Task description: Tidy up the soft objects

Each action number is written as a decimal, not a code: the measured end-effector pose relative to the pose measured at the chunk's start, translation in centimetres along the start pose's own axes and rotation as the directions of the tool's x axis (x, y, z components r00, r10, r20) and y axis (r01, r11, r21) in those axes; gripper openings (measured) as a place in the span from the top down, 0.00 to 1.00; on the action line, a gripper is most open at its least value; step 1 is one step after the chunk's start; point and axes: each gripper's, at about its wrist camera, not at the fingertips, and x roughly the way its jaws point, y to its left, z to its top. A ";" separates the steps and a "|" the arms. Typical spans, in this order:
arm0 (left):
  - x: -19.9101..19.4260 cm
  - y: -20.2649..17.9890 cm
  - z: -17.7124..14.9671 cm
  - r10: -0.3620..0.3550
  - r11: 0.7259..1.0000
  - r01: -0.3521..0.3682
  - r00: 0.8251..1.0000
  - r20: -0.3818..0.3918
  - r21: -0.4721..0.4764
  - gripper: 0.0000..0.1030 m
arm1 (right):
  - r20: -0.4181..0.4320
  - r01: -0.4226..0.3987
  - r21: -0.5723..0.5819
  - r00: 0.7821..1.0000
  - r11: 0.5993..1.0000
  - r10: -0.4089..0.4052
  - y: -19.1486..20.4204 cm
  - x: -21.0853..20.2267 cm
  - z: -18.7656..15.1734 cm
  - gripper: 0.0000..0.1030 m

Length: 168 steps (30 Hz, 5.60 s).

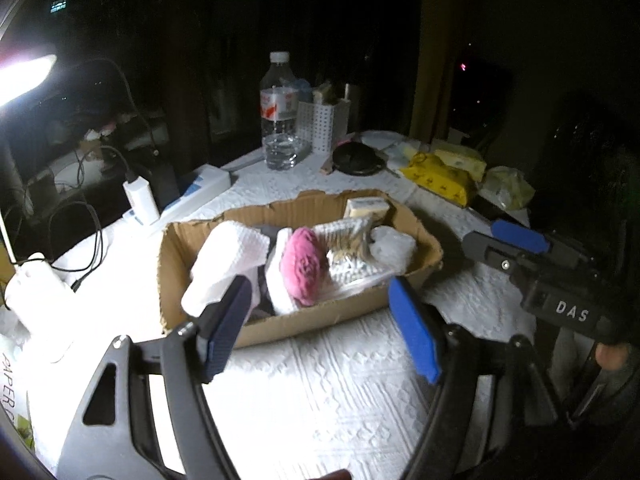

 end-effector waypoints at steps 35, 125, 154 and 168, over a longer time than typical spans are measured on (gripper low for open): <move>-12.0 -2.4 -0.6 0.002 1.000 -0.001 0.984 0.180 -0.004 0.29 | 0.135 0.101 -0.063 0.987 0.993 -0.092 5.6 -11.7 -0.4 0.38; -17.6 -3.5 -0.6 0.053 0.997 -0.066 0.955 0.293 0.032 0.09 | 0.224 0.153 -0.066 0.965 0.986 -0.134 7.0 -16.4 0.1 0.27; -17.5 -3.6 -0.4 0.053 0.997 -0.065 0.955 0.290 0.034 0.09 | 0.222 0.151 -0.066 0.966 0.986 -0.133 7.0 -16.3 0.1 0.27; -17.3 -3.7 -0.8 0.050 0.997 -0.064 0.954 0.295 0.041 0.09 | 0.218 0.150 -0.066 0.967 0.986 -0.132 7.0 -16.1 -0.1 0.27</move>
